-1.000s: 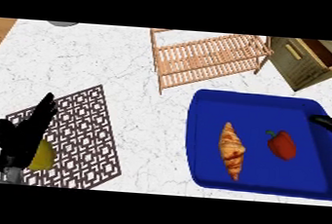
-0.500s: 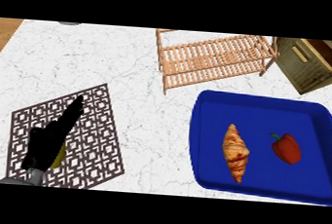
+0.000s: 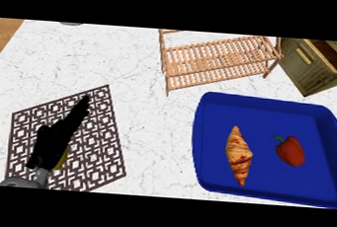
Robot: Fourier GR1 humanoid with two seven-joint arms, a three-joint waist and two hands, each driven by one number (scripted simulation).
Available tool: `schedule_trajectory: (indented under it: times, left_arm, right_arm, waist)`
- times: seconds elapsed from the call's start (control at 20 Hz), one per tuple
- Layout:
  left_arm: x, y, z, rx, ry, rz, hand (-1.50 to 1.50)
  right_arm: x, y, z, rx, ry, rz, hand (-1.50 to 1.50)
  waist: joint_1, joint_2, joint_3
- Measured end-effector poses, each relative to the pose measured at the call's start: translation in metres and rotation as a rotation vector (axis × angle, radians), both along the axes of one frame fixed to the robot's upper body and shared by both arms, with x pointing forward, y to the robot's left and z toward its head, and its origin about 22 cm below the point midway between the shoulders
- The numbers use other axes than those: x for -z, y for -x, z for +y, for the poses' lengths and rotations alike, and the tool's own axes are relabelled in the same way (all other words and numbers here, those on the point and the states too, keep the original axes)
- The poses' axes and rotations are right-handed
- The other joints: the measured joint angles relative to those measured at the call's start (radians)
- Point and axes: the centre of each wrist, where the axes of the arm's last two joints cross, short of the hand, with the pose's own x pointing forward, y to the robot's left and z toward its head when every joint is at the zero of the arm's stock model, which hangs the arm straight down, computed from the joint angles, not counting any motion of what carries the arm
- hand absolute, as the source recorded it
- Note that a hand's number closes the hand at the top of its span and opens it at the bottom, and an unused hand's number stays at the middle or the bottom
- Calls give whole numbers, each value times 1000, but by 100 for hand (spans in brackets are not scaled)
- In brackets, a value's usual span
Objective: Pick the bell pepper from the tray and place it in the tiered shelf
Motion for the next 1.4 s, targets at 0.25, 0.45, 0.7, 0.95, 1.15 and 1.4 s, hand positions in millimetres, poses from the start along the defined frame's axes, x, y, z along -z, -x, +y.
schedule_trajectory:
  times: [0.25,0.45,0.7,0.95,1.15,1.4]
  left_arm:
    - [-1,-3,-5,20,-4,-7,0]
    - [-1,-4,-5,23,-4,-10,0]
    - [3,-6,-9,31,1,-18,0]
    - [5,-7,-5,31,-7,-20,0]
    - [5,-5,-7,26,-4,-20,0]
    - [6,-2,-11,20,-2,-14,0]
  right_arm:
    - [-38,-12,22,-13,378,118,-150]
    - [-46,-16,51,39,636,179,-150]
    - [-33,-25,109,72,756,236,-150]
    - [-17,-33,152,68,770,324,-150]
    - [-6,-36,176,83,796,405,-150]
    - [9,-37,190,111,815,455,-150]
  waist:
    - [15,3,-3]
    - [21,3,-2]
    - [24,4,1]
    - [21,3,3]
    - [19,3,4]
    - [15,3,4]
